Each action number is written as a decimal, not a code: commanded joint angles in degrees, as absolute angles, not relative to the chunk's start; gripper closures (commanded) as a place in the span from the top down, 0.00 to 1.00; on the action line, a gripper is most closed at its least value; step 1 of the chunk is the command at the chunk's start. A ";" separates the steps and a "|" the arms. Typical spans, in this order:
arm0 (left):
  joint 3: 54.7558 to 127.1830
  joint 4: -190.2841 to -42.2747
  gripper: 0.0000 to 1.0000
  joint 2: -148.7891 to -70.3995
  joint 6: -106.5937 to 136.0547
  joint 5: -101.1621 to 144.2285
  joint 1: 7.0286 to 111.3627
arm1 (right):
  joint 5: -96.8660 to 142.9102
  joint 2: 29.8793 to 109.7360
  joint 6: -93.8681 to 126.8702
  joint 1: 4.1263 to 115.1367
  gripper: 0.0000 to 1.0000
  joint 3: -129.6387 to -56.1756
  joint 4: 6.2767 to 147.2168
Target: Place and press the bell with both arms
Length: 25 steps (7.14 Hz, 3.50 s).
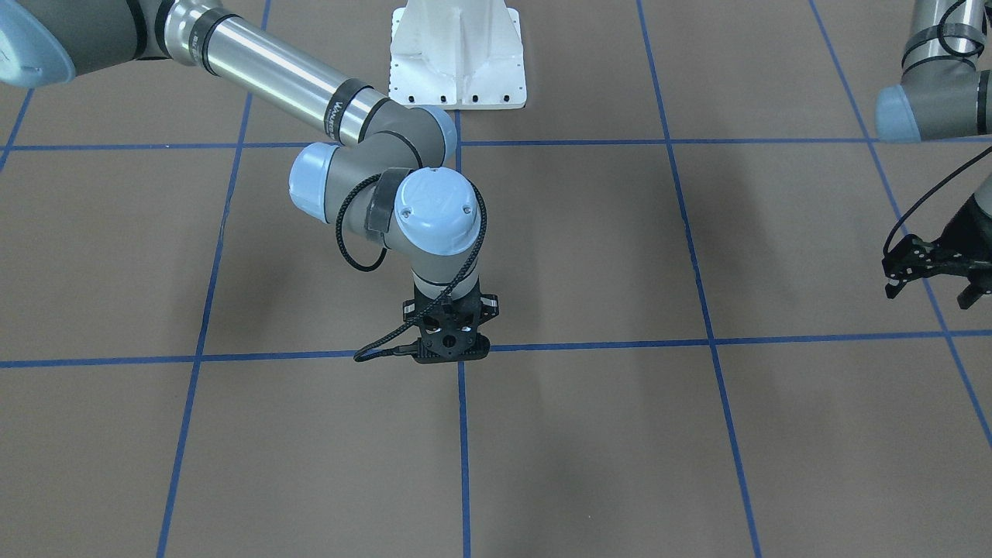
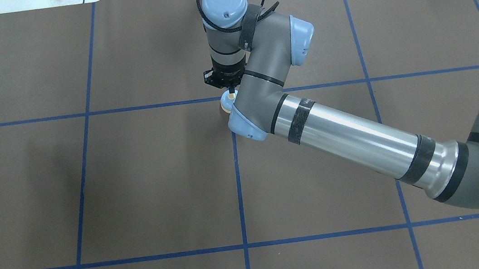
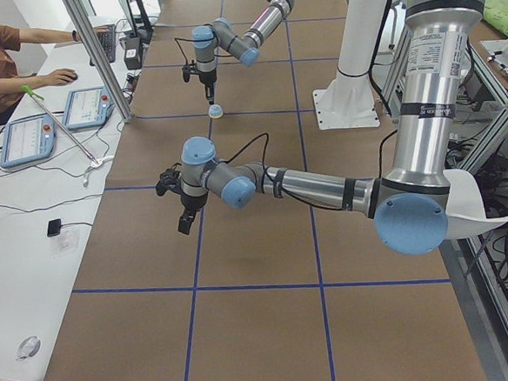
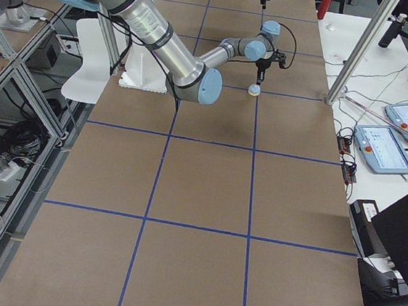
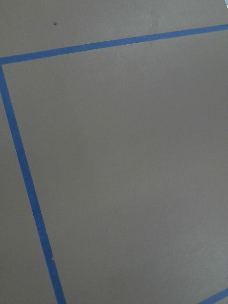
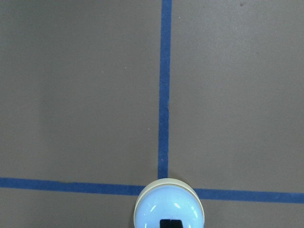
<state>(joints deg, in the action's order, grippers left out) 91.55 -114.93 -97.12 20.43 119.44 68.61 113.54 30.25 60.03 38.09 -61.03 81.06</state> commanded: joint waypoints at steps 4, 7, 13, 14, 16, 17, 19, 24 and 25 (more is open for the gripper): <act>91.58 -114.87 1.00 -97.12 20.39 119.44 68.64 | 112.94 30.32 59.94 37.44 0.00 -60.12 81.04; 91.58 -114.87 1.00 -97.03 20.39 119.44 68.64 | 112.32 30.32 59.94 37.26 0.00 -60.12 81.04; 91.67 -112.87 1.00 -94.67 12.54 122.94 73.36 | 117.33 41.59 54.10 44.54 1.00 -78.84 89.61; 91.76 -107.89 1.00 -94.66 6.56 124.26 76.43 | 117.51 47.58 46.92 47.34 1.00 -84.15 91.91; 91.67 -99.01 1.00 -94.22 -5.92 124.28 83.37 | 117.42 57.43 32.69 53.14 1.00 -89.62 93.87; 91.58 -94.18 1.00 -94.13 -10.41 124.45 86.02 | 117.68 63.74 26.26 55.78 1.00 -93.13 93.69; 92.02 -92.19 1.00 -88.89 -17.01 129.95 92.43 | 122.14 73.87 12.55 63.59 1.00 -94.57 93.25; 96.42 -91.32 1.00 -86.05 -14.24 131.57 96.33 | 133.15 89.80 -6.59 84.70 1.00 -94.04 92.90; 96.15 -91.41 1.00 -86.04 -14.24 131.57 96.33 | 133.59 92.00 -7.64 88.12 1.00 -94.13 92.99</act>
<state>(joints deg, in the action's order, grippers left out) 96.28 -91.34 -86.10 -14.49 131.63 96.30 132.97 89.09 -6.43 83.98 -94.01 93.00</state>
